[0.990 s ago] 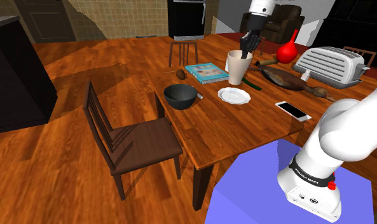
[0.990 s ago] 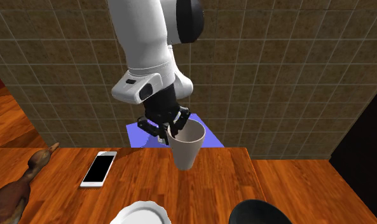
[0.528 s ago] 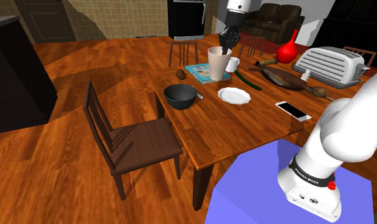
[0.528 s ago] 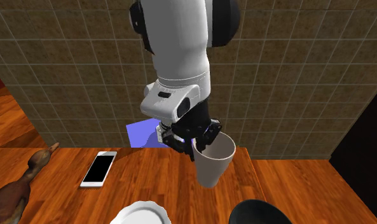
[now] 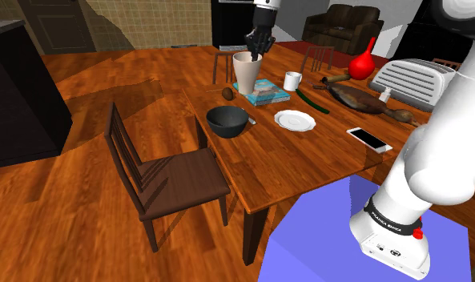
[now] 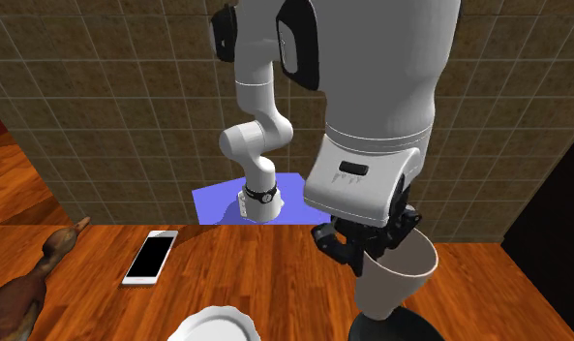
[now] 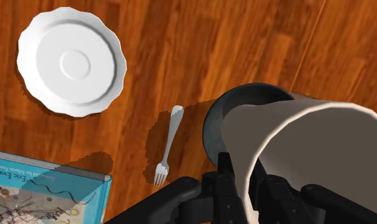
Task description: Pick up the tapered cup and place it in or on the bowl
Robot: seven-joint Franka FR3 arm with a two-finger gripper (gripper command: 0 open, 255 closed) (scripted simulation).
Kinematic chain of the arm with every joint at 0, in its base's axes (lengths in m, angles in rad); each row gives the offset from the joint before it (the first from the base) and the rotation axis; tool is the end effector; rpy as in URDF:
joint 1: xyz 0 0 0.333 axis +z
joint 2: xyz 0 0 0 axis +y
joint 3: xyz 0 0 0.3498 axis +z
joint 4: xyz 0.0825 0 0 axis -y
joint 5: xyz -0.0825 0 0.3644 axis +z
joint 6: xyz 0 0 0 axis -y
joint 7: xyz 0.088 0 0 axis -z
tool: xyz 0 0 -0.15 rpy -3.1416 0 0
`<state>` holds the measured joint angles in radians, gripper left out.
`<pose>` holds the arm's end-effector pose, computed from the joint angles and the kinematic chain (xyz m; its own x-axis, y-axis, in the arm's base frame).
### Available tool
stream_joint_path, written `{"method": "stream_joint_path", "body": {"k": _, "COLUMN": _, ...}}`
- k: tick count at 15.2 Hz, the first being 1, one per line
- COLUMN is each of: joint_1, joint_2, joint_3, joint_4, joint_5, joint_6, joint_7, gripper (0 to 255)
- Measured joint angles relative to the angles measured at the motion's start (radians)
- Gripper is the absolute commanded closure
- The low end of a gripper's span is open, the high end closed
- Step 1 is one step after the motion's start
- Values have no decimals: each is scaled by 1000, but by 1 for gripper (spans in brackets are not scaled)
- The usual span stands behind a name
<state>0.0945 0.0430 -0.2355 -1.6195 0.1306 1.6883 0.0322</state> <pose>0.5569 -0.0582 0.5817 0.9822 -0.1866 0.0223 -0.1827 -0.9758 -0.1205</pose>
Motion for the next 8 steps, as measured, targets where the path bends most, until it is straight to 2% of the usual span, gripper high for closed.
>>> {"method": "stream_joint_path", "body": {"k": 5, "joint_1": 13, "joint_2": 187, "joint_3": 19, "joint_4": 244, "joint_5": 37, "joint_6": -59, "joint_7": 43, "gripper": 255}}
{"method": "stream_joint_path", "body": {"k": 8, "joint_1": 16, "joint_2": 195, "joint_3": 22, "joint_4": 221, "joint_5": 39, "joint_6": -27, "joint_7": 45, "gripper": 255}}
